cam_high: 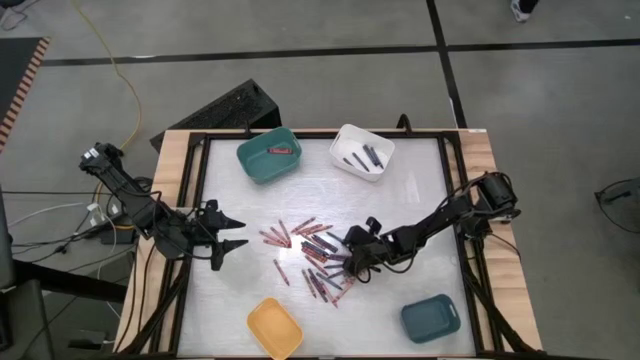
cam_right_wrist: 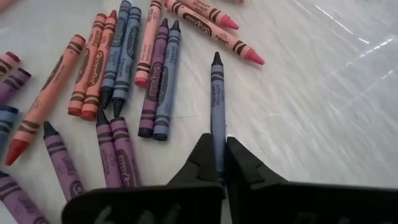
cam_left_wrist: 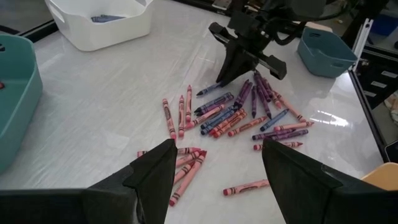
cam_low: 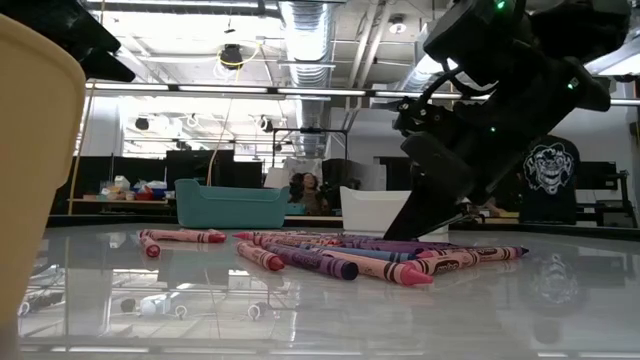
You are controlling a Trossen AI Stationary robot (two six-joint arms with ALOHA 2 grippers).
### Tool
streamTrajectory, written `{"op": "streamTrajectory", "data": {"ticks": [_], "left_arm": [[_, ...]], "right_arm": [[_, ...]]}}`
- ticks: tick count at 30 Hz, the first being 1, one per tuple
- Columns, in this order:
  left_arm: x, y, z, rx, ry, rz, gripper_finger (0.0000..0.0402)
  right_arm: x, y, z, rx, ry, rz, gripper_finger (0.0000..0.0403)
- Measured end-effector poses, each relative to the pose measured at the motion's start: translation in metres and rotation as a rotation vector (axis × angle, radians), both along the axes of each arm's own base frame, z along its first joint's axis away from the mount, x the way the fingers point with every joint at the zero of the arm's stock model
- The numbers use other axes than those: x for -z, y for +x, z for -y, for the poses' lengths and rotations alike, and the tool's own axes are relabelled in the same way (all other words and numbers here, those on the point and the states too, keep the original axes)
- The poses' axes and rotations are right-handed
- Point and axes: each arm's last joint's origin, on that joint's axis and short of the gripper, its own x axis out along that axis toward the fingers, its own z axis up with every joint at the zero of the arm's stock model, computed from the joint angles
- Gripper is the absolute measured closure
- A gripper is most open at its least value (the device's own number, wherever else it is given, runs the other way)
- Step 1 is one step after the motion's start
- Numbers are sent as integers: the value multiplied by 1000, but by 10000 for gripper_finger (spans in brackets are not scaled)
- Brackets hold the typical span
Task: Sort crayons
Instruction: Put the blue crayon into the white bin
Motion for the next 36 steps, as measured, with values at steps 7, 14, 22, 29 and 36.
{"op": "streamTrajectory", "data": {"ticks": [7,14,22,29,36], "left_arm": [[0,0,0,-1,2,-1,174],[0,0,0,-1,2,-2,174],[0,0,0,-2,5,-3,174],[0,0,0,-4,7,-4,174],[1,0,0,-3,6,-5,174]], "right_arm": [[-20,-2,12,30,12,52,399],[-71,-9,37,60,-62,185,398],[-120,-32,93,290,-192,286,398],[-120,-43,140,445,-206,231,396],[-109,-47,171,459,-123,159,333]]}}
